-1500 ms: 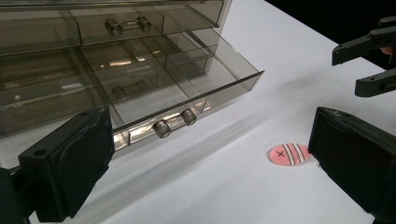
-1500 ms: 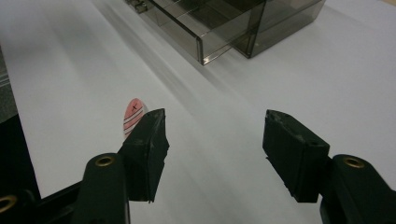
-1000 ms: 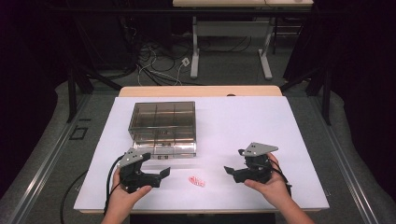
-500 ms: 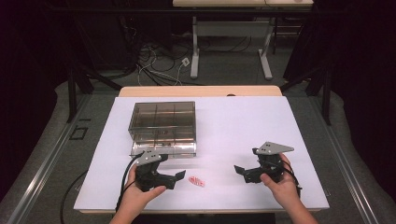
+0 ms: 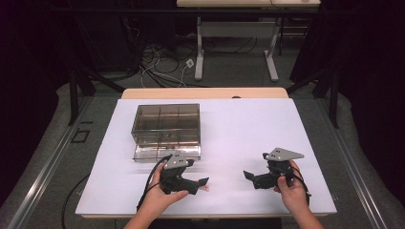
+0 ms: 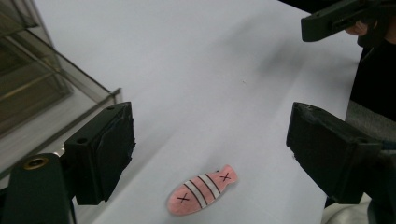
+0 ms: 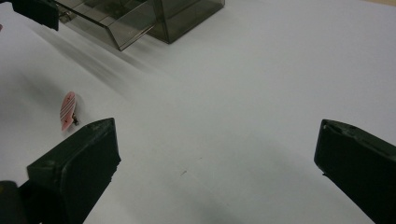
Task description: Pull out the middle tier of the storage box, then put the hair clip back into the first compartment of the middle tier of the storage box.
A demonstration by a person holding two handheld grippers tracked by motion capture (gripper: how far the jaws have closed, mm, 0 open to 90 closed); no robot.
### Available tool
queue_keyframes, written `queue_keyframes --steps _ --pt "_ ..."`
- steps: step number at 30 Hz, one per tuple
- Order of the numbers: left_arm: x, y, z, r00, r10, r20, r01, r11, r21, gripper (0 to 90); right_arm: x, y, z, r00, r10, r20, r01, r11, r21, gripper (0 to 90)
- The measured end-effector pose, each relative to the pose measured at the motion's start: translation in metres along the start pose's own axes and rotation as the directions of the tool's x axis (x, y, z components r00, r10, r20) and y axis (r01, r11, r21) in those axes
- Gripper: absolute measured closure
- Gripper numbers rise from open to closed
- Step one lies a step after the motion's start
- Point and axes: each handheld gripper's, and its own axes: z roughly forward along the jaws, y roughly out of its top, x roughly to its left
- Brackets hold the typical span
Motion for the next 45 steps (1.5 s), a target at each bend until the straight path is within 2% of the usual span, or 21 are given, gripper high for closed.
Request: queue_keyframes --steps 1,3,4,7,8,9,10,15,20,21,22,23,27,29,34,35,38,39,41,45 --pt "-0.003 -0.001 0.004 0.9999 -0.005 -0.011 0.005 1.0000 0.003 15.7 -0.001 -0.001 0.000 1.0000 -0.005 -0.006 0.005 1.000 0.012 0.0" --pt "-0.004 -0.003 0.010 0.9998 0.020 0.001 -0.020 0.9997 0.016 16.2 -0.002 -0.003 0.001 1.0000 0.000 -0.009 0.000 1.000 0.020 0.0" --pt "-0.007 -0.004 0.012 0.9999 0.014 0.008 -0.015 0.9996 0.025 16.4 -0.002 -0.003 0.002 0.9999 0.005 -0.009 -0.005 1.000 0.024 0.0" --pt "-0.010 -0.007 0.018 0.9993 0.033 0.014 -0.034 0.9988 0.036 17.7 -0.003 -0.004 0.002 0.9999 0.010 -0.009 -0.009 1.000 0.016 0.0" --pt "-0.009 -0.008 0.019 0.9986 0.051 0.015 -0.051 0.9979 0.039 18.5 -0.003 -0.004 0.002 0.9999 0.009 -0.008 -0.009 1.000 0.013 0.0" --pt "-0.011 -0.009 0.020 0.9991 0.039 0.019 -0.040 0.9985 0.039 19.3 -0.003 -0.004 0.002 0.9999 0.007 -0.010 -0.007 1.000 0.012 0.0" --pt "-0.010 -0.010 0.021 0.9983 0.055 0.020 -0.056 0.9975 0.042 20.3 -0.003 -0.004 0.002 0.9999 0.001 -0.010 -0.001 1.000 0.011 0.0" --pt "-0.009 -0.017 0.025 0.9972 0.071 0.023 -0.073 0.9953 0.064 23.5 -0.005 -0.004 0.003 0.9996 0.022 -0.015 -0.022 1.000 0.018 0.4" --pt "-0.008 -0.020 0.028 0.9960 0.089 0.013 -0.089 0.9921 0.088 26.4 -0.007 -0.005 0.005 0.9994 0.027 -0.020 -0.026 1.000 0.017 0.6" --pt "-0.007 -0.020 0.029 0.9942 0.107 0.014 -0.108 0.9891 0.101 27.1 -0.008 -0.005 0.005 0.9994 0.028 -0.021 -0.027 0.999 0.018 0.7" --pt "-0.008 -0.021 0.030 0.9945 0.104 0.014 -0.105 0.9898 0.096 27.9 -0.007 -0.006 0.005 0.9990 0.039 -0.020 -0.039 0.999 0.026 0.8" --pt "-0.009 -0.021 0.031 0.9927 0.120 0.013 -0.121 0.9871 0.105 28.8 -0.008 -0.006 0.005 0.9995 0.024 -0.020 -0.023 0.999 0.022 0.8" --pt "-0.011 -0.022 0.030 0.9907 0.134 0.026 -0.136 0.9831 0.123 33.8 -0.008 -0.008 0.003 0.9992 0.035 -0.021 -0.034 0.999 0.023 1.0" --pt "-0.012 -0.024 0.029 0.9904 0.138 0.015 -0.139 0.9839 0.113 34.4 -0.009 -0.010 0.003 0.9990 0.038 -0.024 -0.038 0.999 0.009 1.6" --pt "-0.007 -0.025 0.027 0.9925 0.122 0.012 -0.123 0.9866 0.107 38.0 -0.009 -0.010 0.001 0.9990 0.035 -0.029 -0.034 0.999 0.017 1.9" --pt "-0.006 -0.025 0.027 0.9911 0.133 0.004 -0.133 0.9839 0.120 39.5 -0.009 -0.009 0.002 0.9989 0.036 -0.030 -0.036 0.999 0.020 2.0" --pt "-0.003 -0.027 0.028 0.9920 0.126 -0.005 -0.124 0.9850 0.119 42.9 -0.008 -0.009 0.003 0.9987 0.043 -0.028 -0.042 0.999 0.023 2.5" --pt "-0.001 -0.028 0.027 0.9915 0.130 -0.002 -0.129 0.9823 0.136 44.3 -0.008 -0.009 0.004 0.9991 0.030 -0.029 -0.029 0.999 0.022 2.6" --pt "0.000 -0.030 0.029 0.9918 0.127 -0.017 -0.124 0.9838 0.130 45.7 -0.008 -0.010 0.004 0.9990 0.032 -0.030 -0.031 0.999 0.025 3.1" --pt "0.000 -0.033 0.031 0.9920 0.126 -0.009 -0.123 0.9821 0.143 47.8 -0.007 -0.010 0.006 0.9990 0.027 -0.034 -0.026 0.999 0.036 3.8"
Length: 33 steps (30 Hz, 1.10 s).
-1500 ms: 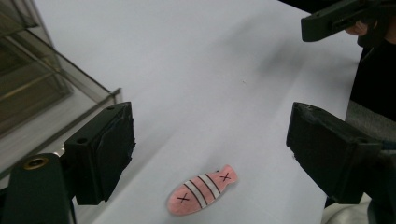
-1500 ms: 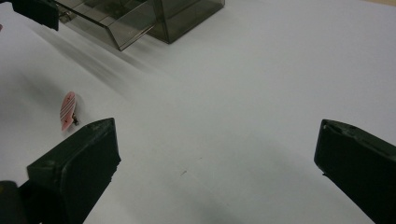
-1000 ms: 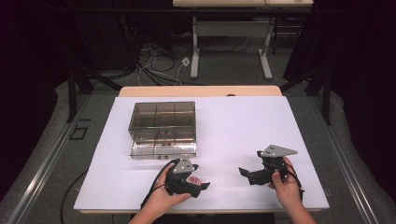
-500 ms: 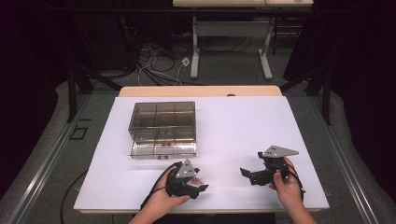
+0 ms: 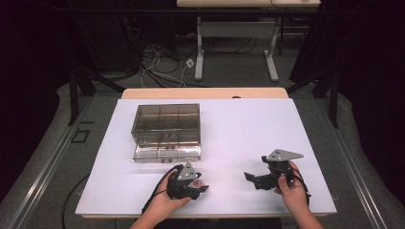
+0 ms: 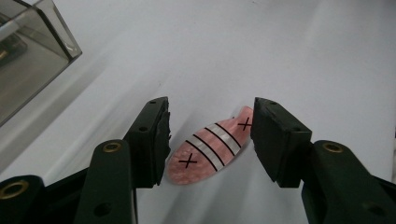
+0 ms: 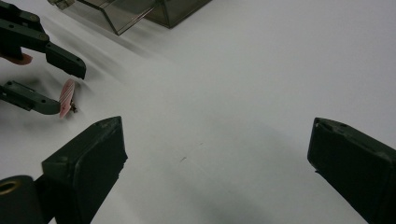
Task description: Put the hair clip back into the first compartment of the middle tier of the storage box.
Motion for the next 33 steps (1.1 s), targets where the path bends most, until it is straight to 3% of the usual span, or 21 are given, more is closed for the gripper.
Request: queue_keyframes --steps 1,4,8,11,13,19,20,22,24,26,29,33 --pt "0.000 0.000 0.000 0.9999 0.014 -0.001 -0.014 0.9999 0.007 48.4 0.000 0.000 0.000 1.0000 -0.002 -0.002 0.002 1.000 0.002 3.9" --pt "-0.002 0.000 0.002 0.9996 -0.004 0.028 0.003 0.9999 0.014 55.1 0.001 0.000 0.001 1.0000 0.005 -0.003 -0.005 1.000 0.005 4.8" --pt "-0.005 0.001 0.002 0.9997 0.011 0.023 -0.011 0.9997 0.020 57.0 0.001 -0.001 0.002 1.0000 -0.006 -0.003 0.006 1.000 0.001 6.4" --pt "-0.004 0.000 0.001 0.9994 0.014 0.032 -0.015 0.9996 0.023 65.0 0.001 -0.001 0.002 0.9999 -0.011 -0.004 0.011 1.000 0.003 6.6" --pt "-0.004 0.000 0.000 0.9994 0.014 0.033 -0.015 0.9996 0.023 67.5 0.001 0.000 0.001 1.0000 -0.006 -0.001 0.006 0.999 0.032 6.7" --pt "-0.004 0.001 -0.001 0.9988 0.019 0.046 -0.021 0.9991 0.037 72.0 0.001 -0.002 0.003 0.9999 0.004 -0.010 -0.004 1.000 0.012 7.5" --pt "-0.004 0.001 -0.003 0.9989 0.017 0.044 -0.018 0.9998 0.004 75.6 0.000 -0.002 0.004 1.0000 -0.004 -0.004 0.004 1.000 0.011 7.9" --pt "-0.003 0.002 -0.006 0.9972 -0.013 0.074 0.012 0.9999 0.005 84.9 0.000 -0.002 0.004 1.0000 -0.001 -0.006 0.001 1.000 0.020 8.4" --pt "-0.005 0.002 -0.006 0.9961 0.006 0.088 -0.008 0.9997 0.023 86.4 0.000 -0.002 0.004 1.0000 0.003 -0.009 -0.003 1.000 0.023 8.6" --pt "-0.007 0.002 -0.004 0.9974 0.016 0.070 -0.018 0.9995 0.026 86.3 0.000 -0.002 0.004 1.0000 0.004 -0.009 -0.003 1.000 0.023 8.8" --pt "-0.008 0.002 -0.002 0.9971 -0.001 0.076 -0.002 0.9995 0.030 86.3 0.000 -0.003 0.004 0.9999 0.008 -0.012 -0.008 1.000 0.023 9.1" --pt "-0.010 0.004 -0.002 0.9970 0.006 0.077 -0.008 0.9996 0.029 86.4 -0.001 -0.003 0.004 0.9999 0.010 -0.010 -0.010 1.000 0.022 9.7"
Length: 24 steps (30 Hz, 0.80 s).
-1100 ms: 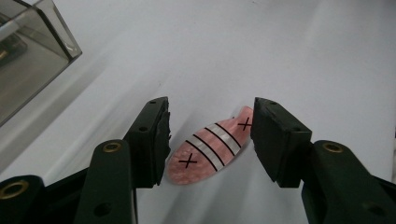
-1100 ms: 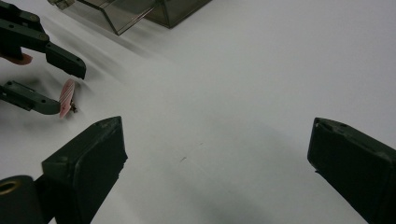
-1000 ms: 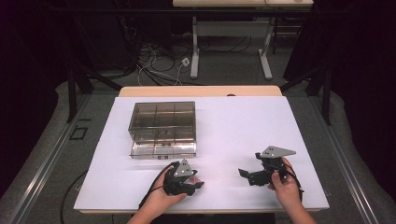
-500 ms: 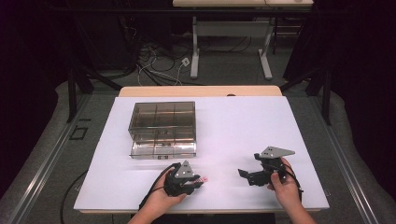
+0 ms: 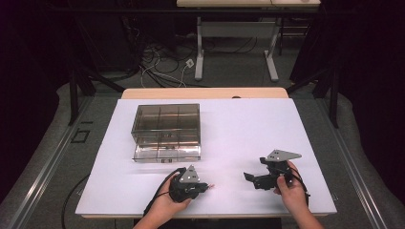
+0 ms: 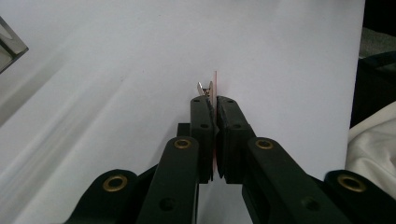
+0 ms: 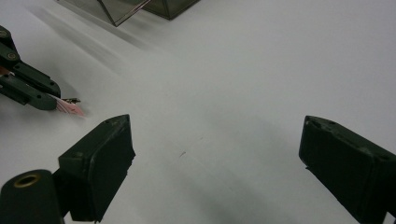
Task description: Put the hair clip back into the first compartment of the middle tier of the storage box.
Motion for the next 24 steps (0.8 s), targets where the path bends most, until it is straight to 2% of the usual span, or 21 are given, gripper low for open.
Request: queue_keyframes --steps 2,3,5,6,9,14,19,20,24 --pt "0.000 0.000 0.000 1.0000 0.003 0.002 -0.003 1.0000 0.002 86.4 -0.001 0.000 0.000 1.0000 -0.005 0.002 0.005 1.000 -0.001 9.9" --pt "-0.001 0.000 0.000 0.9999 -0.012 0.005 0.012 0.9999 0.000 86.4 -0.001 0.000 0.000 1.0000 -0.004 0.001 0.004 1.000 0.000 9.9" --pt "-0.001 0.001 -0.002 0.9999 -0.016 -0.002 0.016 0.9999 -0.002 86.5 -0.001 0.000 0.000 1.0000 -0.006 0.002 0.006 1.000 0.001 10.0" --pt "0.000 0.001 -0.004 0.9999 -0.006 -0.009 0.006 1.0000 0.001 86.4 -0.001 0.000 0.000 1.0000 -0.005 0.002 0.005 1.000 0.001 10.0" --pt "0.000 0.001 -0.007 0.9991 -0.036 -0.024 0.035 0.9991 -0.021 86.4 -0.001 0.000 0.000 1.0000 -0.005 0.002 0.005 1.000 0.000 10.0" --pt "0.003 0.000 -0.013 0.9975 -0.052 -0.047 0.050 0.9980 -0.038 86.4 -0.001 -0.001 0.000 1.0000 -0.009 0.002 0.009 1.000 -0.005 10.2" --pt "0.004 0.000 -0.019 0.9919 -0.098 -0.080 0.094 0.9944 -0.048 86.4 0.000 -0.001 0.000 0.9999 -0.010 0.006 0.010 1.000 -0.004 10.3" --pt "0.004 0.000 -0.020 0.9912 -0.106 -0.079 0.102 0.9929 -0.061 86.4 0.000 -0.001 0.000 0.9999 -0.011 0.007 0.011 1.000 -0.003 10.3" --pt "0.007 -0.001 -0.025 0.9867 -0.111 -0.118 0.103 0.9920 -0.073 86.4 0.000 -0.001 0.000 0.9999 -0.015 0.005 0.015 1.000 0.003 10.3"
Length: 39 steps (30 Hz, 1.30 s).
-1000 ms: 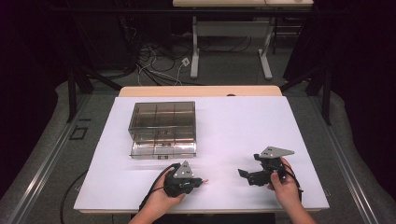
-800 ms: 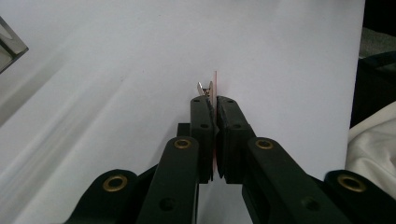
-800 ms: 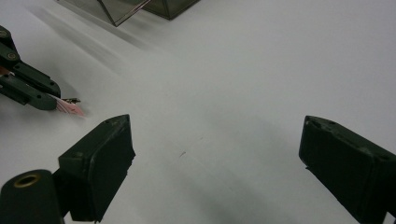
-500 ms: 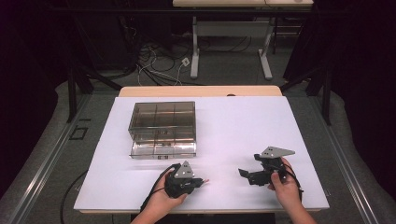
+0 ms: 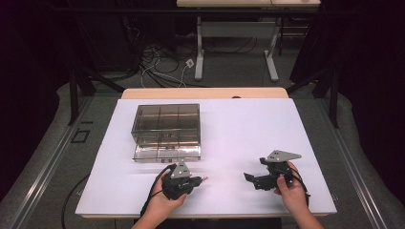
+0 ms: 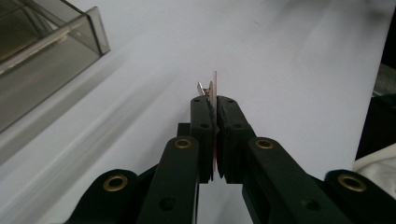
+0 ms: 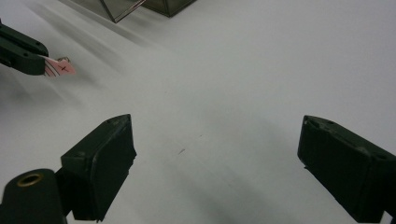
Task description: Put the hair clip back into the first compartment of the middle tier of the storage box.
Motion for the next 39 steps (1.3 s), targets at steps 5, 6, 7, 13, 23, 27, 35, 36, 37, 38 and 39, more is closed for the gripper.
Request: queue_keyframes --steps 5,6,7,13,23,27,35,36,37,38,39 --pt "0.003 -0.001 -0.004 0.9998 -0.020 -0.009 0.019 0.9996 -0.022 86.4 0.000 0.000 0.000 1.0000 0.000 0.001 0.000 1.000 -0.001 10.3" --pt "0.003 -0.001 -0.004 0.9997 -0.023 -0.012 0.023 0.9995 -0.021 86.4 0.000 0.000 0.000 1.0000 0.001 0.001 -0.001 1.000 -0.001 10.3" --pt "0.004 0.000 -0.005 0.9997 -0.018 -0.018 0.017 0.9996 -0.020 86.4 0.000 0.000 0.000 1.0000 0.002 0.001 -0.002 1.000 0.000 10.3" --pt "0.007 0.000 -0.010 0.9984 -0.046 -0.034 0.045 0.9982 -0.039 86.4 -0.001 0.000 0.000 1.0000 -0.003 0.003 0.003 1.000 -0.002 10.3" --pt "0.018 0.000 -0.024 0.9946 -0.078 -0.069 0.073 0.9950 -0.067 86.4 -0.001 -0.001 0.000 1.0000 -0.003 0.006 0.003 1.000 -0.009 10.3" --pt "0.022 0.000 -0.030 0.9907 -0.107 -0.084 0.100 0.9913 -0.086 86.4 -0.001 -0.001 0.000 1.0000 0.000 0.007 0.000 1.000 -0.008 10.3" --pt "0.030 -0.001 -0.043 0.9806 -0.152 -0.124 0.138 0.9835 -0.118 86.4 -0.001 -0.001 0.000 1.0000 0.006 0.002 -0.006 1.000 0.000 10.3" --pt "0.031 -0.001 -0.044 0.9794 -0.157 -0.127 0.142 0.9823 -0.122 86.4 -0.001 -0.001 0.000 1.0000 0.006 0.002 -0.006 1.000 0.000 10.3" --pt "0.032 -0.002 -0.045 0.9780 -0.161 -0.133 0.144 0.9814 -0.127 86.4 -0.001 -0.001 0.000 1.0000 0.005 0.003 -0.005 1.000 0.000 10.3" --pt "0.033 -0.002 -0.046 0.9773 -0.164 -0.134 0.147 0.9805 -0.130 86.4 -0.001 -0.001 0.000 1.0000 0.006 0.003 -0.006 1.000 0.000 10.3" --pt "0.034 -0.002 -0.047 0.9764 -0.166 -0.138 0.148 0.9799 -0.134 86.4 -0.001 -0.001 0.000 1.0000 0.006 0.003 -0.006 1.000 0.000 10.3"
